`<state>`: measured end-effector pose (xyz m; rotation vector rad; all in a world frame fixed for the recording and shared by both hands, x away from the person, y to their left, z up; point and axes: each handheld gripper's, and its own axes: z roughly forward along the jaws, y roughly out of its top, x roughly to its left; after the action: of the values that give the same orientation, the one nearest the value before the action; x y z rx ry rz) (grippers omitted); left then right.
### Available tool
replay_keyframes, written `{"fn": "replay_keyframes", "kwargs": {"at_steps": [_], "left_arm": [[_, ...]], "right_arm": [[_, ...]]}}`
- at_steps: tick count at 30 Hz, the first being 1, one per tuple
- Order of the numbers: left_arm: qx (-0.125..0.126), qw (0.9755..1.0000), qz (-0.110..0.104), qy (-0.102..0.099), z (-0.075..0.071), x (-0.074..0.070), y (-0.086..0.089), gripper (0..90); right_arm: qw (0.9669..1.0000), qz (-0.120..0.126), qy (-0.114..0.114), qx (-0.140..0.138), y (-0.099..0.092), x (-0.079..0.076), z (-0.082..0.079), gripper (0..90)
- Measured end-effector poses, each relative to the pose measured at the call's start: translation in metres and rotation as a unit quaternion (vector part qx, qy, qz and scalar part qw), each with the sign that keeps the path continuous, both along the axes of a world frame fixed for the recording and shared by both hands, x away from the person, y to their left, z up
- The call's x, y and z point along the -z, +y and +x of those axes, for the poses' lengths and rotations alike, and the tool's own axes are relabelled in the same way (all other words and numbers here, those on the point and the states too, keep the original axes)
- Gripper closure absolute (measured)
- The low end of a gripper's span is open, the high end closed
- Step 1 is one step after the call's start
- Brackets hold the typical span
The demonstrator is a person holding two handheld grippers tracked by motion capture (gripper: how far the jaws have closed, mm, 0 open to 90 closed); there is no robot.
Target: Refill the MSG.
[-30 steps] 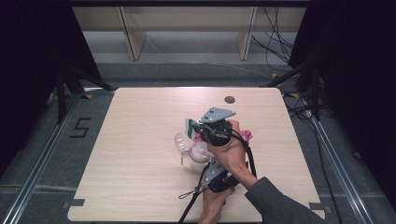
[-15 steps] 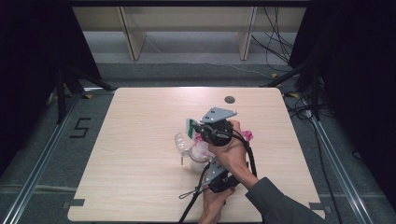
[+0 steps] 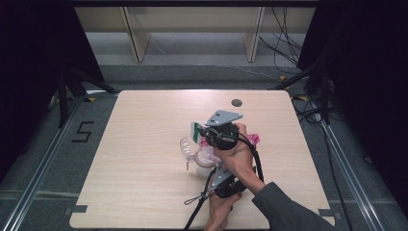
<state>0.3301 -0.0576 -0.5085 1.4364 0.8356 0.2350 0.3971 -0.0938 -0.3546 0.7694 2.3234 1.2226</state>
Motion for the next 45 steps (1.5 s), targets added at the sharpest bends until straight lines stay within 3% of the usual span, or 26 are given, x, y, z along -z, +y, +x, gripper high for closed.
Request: {"fn": "replay_keyframes", "kwargs": {"at_steps": [2,3,7,9,11,12,13,17,18,19,20,21,22,27,28,29,45], "left_arm": [[0.004,1.0000,-0.002,0.000,0.0005,0.0002,0.0000,71.8],[0.005,0.9999,-0.010,-0.002,0.0009,0.0010,-0.0013,71.8],[0.004,1.0000,-0.003,0.000,0.0005,-0.0002,0.0004,71.8],[0.003,0.9984,-0.056,0.003,-0.0005,-0.0002,-0.0072,71.7],[0.003,0.9984,-0.056,0.001,-0.0003,-0.0002,-0.0071,71.8],[-0.005,0.9991,-0.042,0.007,-0.0017,-0.0015,-0.0048,71.8],[0.000,1.0000,0.000,0.001,-0.0002,-0.0003,0.0009,71.8],[0.000,1.0000,0.000,0.001,-0.0005,0.0003,0.0001,71.8],[-0.005,0.9995,-0.030,0.009,-0.0019,-0.0011,-0.0042,71.8],[-0.005,0.9995,-0.030,0.009,-0.0019,-0.0011,-0.0042,71.8],[0.004,0.9984,-0.056,0.002,-0.0004,-0.0003,-0.0071,71.8],[0.004,0.9984,-0.057,0.001,-0.0006,-0.0004,-0.0071,71.8],[-0.001,0.9989,-0.047,0.005,-0.0016,-0.0012,-0.0061,71.8],[0.004,0.9984,-0.056,0.001,-0.0006,-0.0003,-0.0071,71.8],[-0.001,0.9990,-0.045,0.006,-0.0017,-0.0011,-0.0059,71.8],[0.000,1.0000,-0.001,0.002,-0.0005,0.0002,0.0001,71.8],[0.007,1.0000,-0.001,0.000,0.0011,-0.0020,-0.0022,71.9]], "right_arm": [[1.0000,-0.002,-0.007,-0.004,-0.0004,-0.0003,0.0011,89.8],[1.0000,-0.008,0.001,-0.004,0.0000,0.0002,0.0003,89.7],[1.0000,-0.006,-0.004,0.000,0.0008,-0.0003,0.0001,89.7],[0.9998,-0.017,-0.006,-0.006,0.0026,0.0013,0.0008,89.7],[0.9999,-0.016,-0.004,-0.002,0.0042,0.0021,0.0000,89.8],[0.9998,-0.014,-0.010,-0.007,0.0031,0.0016,0.0011,89.8],[0.9999,-0.010,-0.007,-0.005,0.0024,0.0011,0.0011,89.7],[0.9999,-0.011,-0.004,-0.002,0.0022,0.0009,0.0005,89.7],[0.9999,-0.012,-0.010,-0.002,0.0021,0.0016,0.0010,89.7],[0.9998,-0.016,-0.011,-0.006,0.0019,0.0013,0.0014,89.7],[0.9999,-0.014,-0.003,-0.002,0.0029,0.0019,0.0003,89.7],[0.9999,-0.014,-0.003,-0.002,0.0029,0.0019,0.0003,89.7],[0.9999,-0.012,-0.004,0.001,0.0032,0.0014,-0.0003,89.7],[0.9998,-0.017,-0.006,-0.004,0.0034,0.0025,0.0004,89.7],[1.0000,-0.009,-0.001,0.003,0.0035,0.0021,-0.0006,89.7],[0.9999,-0.013,-0.006,-0.007,0.0022,0.0012,0.0009,89.8],[1.0000,0.000,-0.004,0.005,-0.0012,-0.0002,0.0004,89.7]]}}
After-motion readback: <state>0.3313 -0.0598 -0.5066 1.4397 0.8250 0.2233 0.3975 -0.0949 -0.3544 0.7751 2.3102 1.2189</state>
